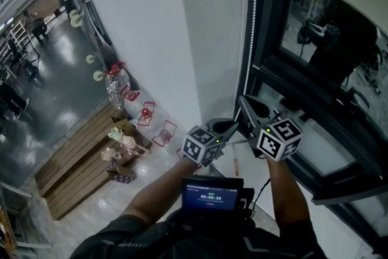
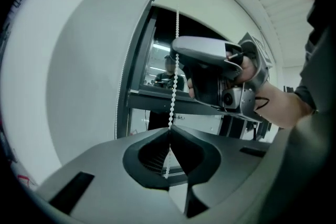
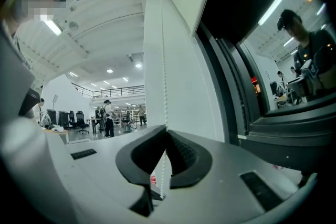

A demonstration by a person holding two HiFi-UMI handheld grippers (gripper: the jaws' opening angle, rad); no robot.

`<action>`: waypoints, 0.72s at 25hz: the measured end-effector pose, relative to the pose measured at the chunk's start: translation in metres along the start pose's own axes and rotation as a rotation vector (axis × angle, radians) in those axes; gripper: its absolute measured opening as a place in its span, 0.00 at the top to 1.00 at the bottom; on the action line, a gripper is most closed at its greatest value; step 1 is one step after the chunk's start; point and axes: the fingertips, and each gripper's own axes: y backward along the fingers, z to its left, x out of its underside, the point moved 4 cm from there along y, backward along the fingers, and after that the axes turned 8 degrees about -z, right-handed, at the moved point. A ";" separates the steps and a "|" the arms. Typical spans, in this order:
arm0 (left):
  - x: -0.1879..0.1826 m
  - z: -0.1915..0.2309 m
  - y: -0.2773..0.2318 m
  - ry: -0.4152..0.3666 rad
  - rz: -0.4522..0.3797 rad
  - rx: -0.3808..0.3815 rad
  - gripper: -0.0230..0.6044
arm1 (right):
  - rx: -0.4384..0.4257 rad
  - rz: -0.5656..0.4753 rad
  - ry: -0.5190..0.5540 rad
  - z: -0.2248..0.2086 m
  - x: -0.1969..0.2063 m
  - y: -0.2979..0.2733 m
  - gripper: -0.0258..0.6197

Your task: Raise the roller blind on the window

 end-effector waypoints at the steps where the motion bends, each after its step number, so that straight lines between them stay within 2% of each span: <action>1: -0.001 0.002 0.004 0.005 -0.003 -0.009 0.96 | 0.001 -0.002 -0.001 0.000 -0.001 0.000 0.96; 2: -0.002 0.004 0.008 0.006 0.000 -0.016 0.95 | 0.001 -0.005 -0.001 -0.001 -0.002 0.000 0.96; 5: -0.013 0.005 0.026 -0.011 -0.020 -0.011 0.80 | 0.002 -0.007 -0.004 -0.002 -0.002 -0.001 0.96; 7: -0.034 0.005 0.039 -0.025 -0.084 -0.018 0.80 | -0.002 -0.006 0.001 -0.002 -0.001 -0.001 0.96; 10: -0.087 0.003 0.051 -0.025 -0.216 -0.037 0.80 | -0.002 -0.015 0.004 -0.003 -0.001 -0.001 0.96; 13: -0.137 -0.008 0.056 -0.029 -0.327 -0.017 0.80 | -0.001 -0.014 0.002 0.000 -0.002 0.000 0.96; 18: -0.199 -0.025 0.040 -0.078 -0.379 0.028 0.80 | -0.004 -0.012 0.006 -0.002 -0.001 0.001 0.96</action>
